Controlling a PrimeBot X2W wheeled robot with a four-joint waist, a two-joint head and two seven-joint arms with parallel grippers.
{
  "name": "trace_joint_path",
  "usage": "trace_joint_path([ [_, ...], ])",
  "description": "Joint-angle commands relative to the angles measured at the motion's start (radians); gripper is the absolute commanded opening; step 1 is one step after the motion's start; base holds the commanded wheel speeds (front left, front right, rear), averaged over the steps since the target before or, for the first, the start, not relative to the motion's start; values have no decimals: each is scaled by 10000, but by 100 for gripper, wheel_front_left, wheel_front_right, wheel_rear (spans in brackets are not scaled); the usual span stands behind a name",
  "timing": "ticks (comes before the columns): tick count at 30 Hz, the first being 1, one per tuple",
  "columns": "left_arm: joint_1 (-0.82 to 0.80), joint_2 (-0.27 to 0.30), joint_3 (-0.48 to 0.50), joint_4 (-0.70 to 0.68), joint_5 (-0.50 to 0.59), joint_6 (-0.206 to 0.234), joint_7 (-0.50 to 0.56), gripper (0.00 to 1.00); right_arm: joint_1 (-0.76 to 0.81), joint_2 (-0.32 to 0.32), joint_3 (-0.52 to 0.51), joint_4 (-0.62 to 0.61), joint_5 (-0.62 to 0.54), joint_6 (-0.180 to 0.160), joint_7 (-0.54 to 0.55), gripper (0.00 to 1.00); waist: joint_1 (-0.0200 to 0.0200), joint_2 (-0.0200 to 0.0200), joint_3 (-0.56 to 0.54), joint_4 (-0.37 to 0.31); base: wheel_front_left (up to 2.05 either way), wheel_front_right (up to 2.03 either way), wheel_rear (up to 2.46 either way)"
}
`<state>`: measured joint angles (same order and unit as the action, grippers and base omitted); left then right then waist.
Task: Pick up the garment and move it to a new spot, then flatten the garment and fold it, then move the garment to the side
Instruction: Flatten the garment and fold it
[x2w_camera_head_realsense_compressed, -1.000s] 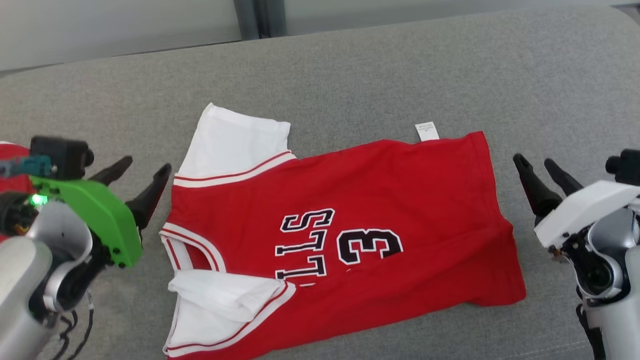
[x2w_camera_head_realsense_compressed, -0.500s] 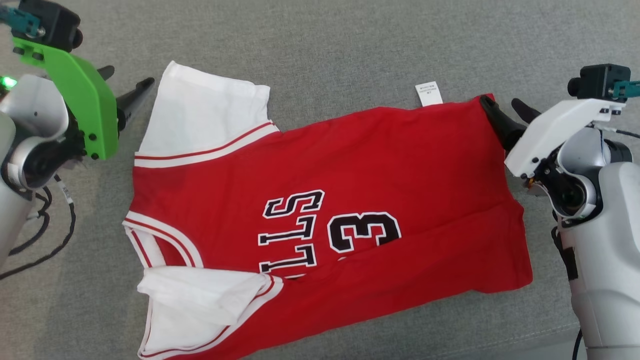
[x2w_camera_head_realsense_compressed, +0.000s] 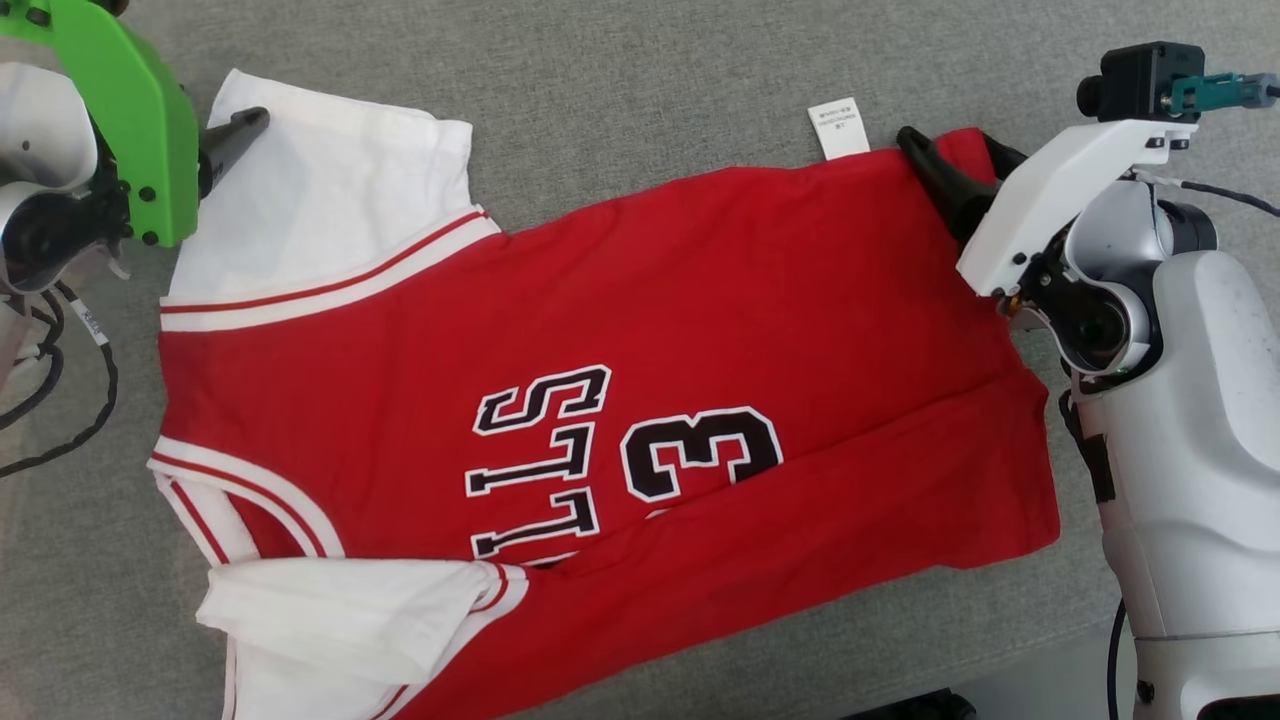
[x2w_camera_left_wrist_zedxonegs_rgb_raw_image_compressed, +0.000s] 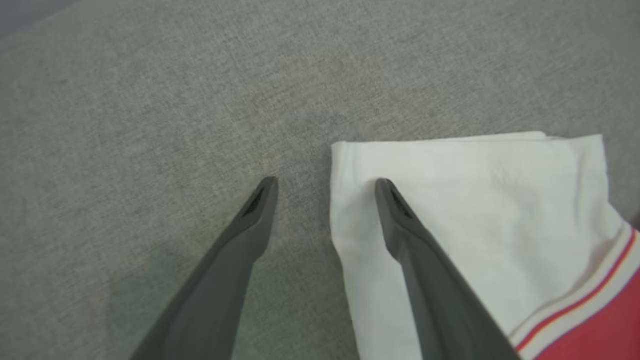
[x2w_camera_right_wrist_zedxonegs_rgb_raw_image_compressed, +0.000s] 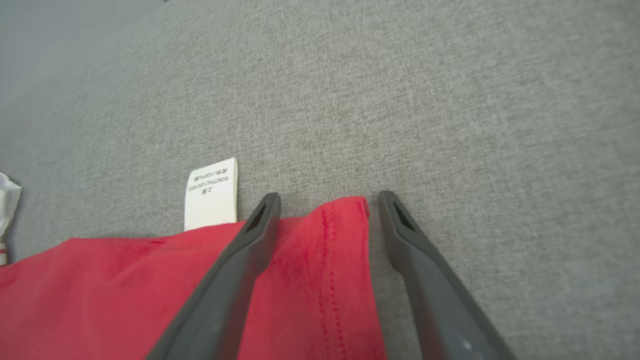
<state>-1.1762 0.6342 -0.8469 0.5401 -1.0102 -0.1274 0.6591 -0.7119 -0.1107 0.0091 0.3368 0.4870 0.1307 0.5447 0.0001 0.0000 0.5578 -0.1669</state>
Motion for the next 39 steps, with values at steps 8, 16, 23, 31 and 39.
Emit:
trace_joint_path([
  [8, -269, 133, -463, 355, -319, -37, 259, 100, 194, 0, 583, 59, 329, 2, 36, 100, -1, 0, 265, -327, 0, 0, 0],
  [16, -224, 290, -752, 19, -832, -40, 285, 0, 279, -294, 904, -107, 525, 3, -492, 0, -1, 0, -62, -246, 0, 0, 0],
  [23, -192, 350, -779, 108, -1060, -39, -548, 0, 252, -466, 785, 97, 346, 3, -1699, 0, -1, 0, -615, 55, 0, 0, 0],
  [31, 21, 547, -924, 240, -1448, -38, -956, 0, 436, -674, 584, 720, 176, 3, -2223, 0, -1, 0, -1337, 471, 0, 0, 0],
  [39, 441, 589, -1166, 68, -2022, -26, -1047, 0, 653, -938, 573, 1147, 154, 2, -2582, 0, -1, 0, -1989, 797, 0, 0, 0],
])
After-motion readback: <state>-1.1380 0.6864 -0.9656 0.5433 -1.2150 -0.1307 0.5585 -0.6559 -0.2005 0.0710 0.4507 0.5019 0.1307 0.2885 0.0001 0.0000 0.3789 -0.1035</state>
